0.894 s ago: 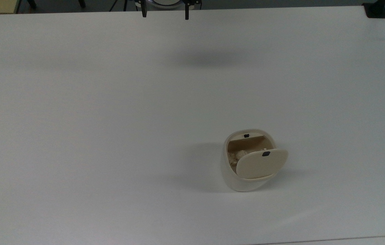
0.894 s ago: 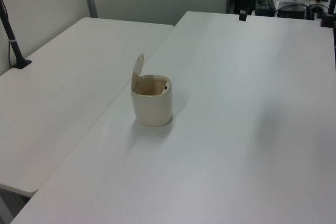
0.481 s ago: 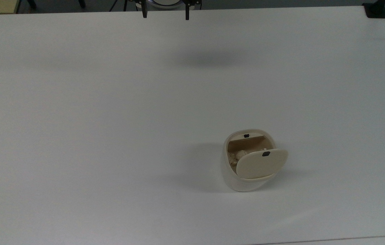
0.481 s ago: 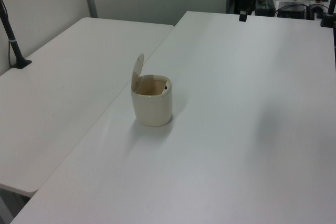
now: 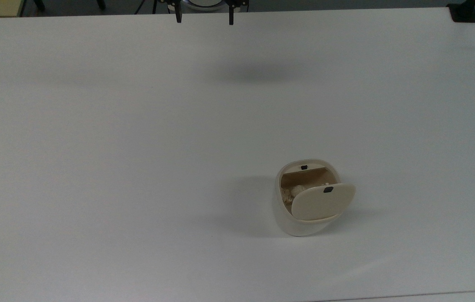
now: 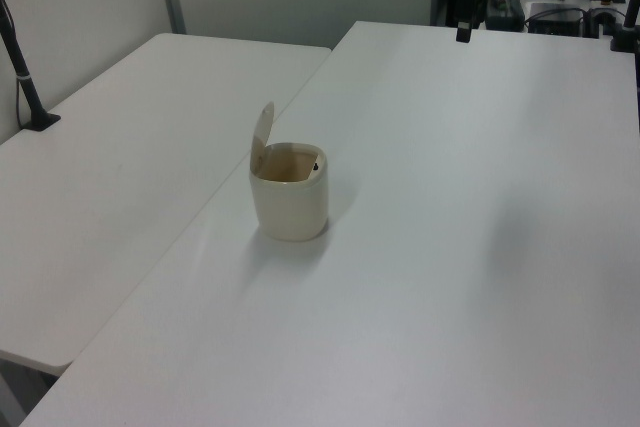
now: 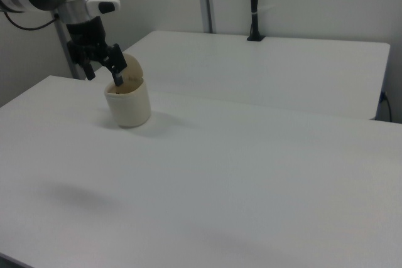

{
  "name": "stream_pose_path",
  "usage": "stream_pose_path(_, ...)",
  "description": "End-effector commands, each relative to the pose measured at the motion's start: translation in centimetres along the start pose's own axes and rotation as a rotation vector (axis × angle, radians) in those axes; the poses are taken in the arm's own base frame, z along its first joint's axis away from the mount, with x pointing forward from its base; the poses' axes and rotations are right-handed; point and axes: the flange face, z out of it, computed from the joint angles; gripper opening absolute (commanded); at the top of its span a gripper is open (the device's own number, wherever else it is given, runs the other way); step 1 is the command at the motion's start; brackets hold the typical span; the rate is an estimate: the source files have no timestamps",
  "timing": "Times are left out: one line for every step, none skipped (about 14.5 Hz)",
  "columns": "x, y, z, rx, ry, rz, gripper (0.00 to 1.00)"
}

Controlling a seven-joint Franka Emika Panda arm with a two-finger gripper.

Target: Close the trash bin

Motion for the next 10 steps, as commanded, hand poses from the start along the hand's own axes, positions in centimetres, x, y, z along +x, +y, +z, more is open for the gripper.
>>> stream_pose_path(-0.4,0.0,0.7,0.013,-0.019,-0.153,1.0)
stream_pose_path(0.3,-0.1,1.5,0.012,-0.023,-0.204,1.0)
stream_pose_path(1.3,-0.3,2.7,0.008,-0.026,-0.225,1.0)
stream_pose_path(2.4,-0.5,2.6,0.002,0.009,-0.23,1.0)
stream_pose_path(3.7,-0.6,3.1,-0.007,0.038,-0.226,0.89)
stream_pose_path(5.1,-1.6,2.9,0.0,0.074,-0.228,0.71)
stream_pose_path(5.9,-2.6,3.1,0.009,0.091,-0.196,0.63)
stream_pose_path(6.9,-3.0,3.5,0.022,0.107,-0.123,0.54)
stream_pose_path(7.9,-3.4,3.8,0.033,0.129,-0.035,0.41)
stream_pose_path(9.4,-5.2,3.6,0.064,0.185,0.096,0.23)
